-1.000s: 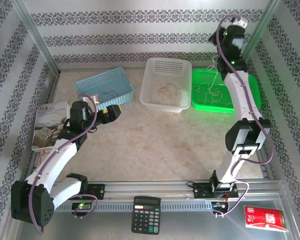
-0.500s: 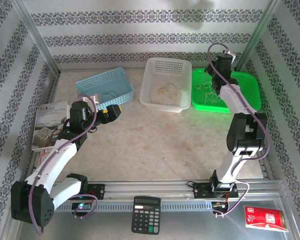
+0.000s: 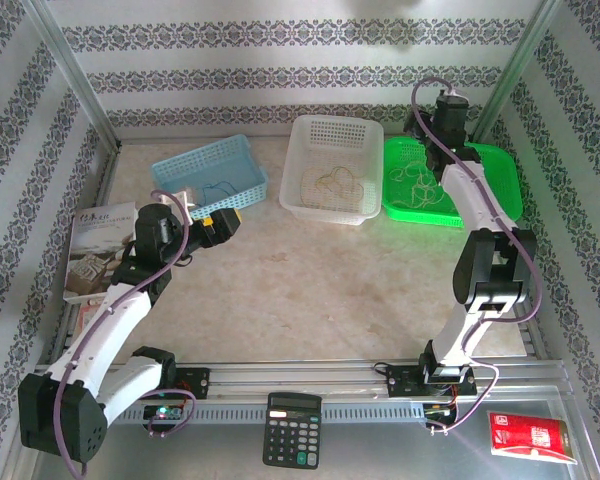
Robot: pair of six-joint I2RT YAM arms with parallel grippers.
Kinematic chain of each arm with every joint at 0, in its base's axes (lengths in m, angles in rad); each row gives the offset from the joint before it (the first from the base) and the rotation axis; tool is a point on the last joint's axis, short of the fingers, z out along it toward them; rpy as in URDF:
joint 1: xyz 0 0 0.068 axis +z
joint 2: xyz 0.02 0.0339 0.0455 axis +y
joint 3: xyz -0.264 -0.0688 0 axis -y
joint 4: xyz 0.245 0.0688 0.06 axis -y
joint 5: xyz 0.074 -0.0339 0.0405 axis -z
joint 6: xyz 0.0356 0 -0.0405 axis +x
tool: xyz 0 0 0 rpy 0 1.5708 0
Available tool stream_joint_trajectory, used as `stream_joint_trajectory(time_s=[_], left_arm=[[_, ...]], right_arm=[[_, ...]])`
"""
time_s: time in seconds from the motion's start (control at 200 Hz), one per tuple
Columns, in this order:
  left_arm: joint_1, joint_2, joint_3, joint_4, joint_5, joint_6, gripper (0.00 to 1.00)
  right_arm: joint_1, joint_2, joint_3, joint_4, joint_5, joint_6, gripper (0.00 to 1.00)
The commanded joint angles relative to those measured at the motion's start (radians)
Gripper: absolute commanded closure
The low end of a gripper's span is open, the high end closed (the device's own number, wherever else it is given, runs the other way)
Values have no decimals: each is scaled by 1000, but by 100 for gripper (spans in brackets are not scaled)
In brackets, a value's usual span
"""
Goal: Untangle the cables
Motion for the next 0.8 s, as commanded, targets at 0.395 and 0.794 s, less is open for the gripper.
stream_joint_trajectory(time_s=[0.395, 0.794], left_arm=[[8, -45, 38, -30, -20, 46, 0], [16, -184, -1, -22, -430, 347, 0]], right_arm=[[242, -114, 207, -188, -33, -334, 24], [355, -527, -648, 142, 22, -152, 10]])
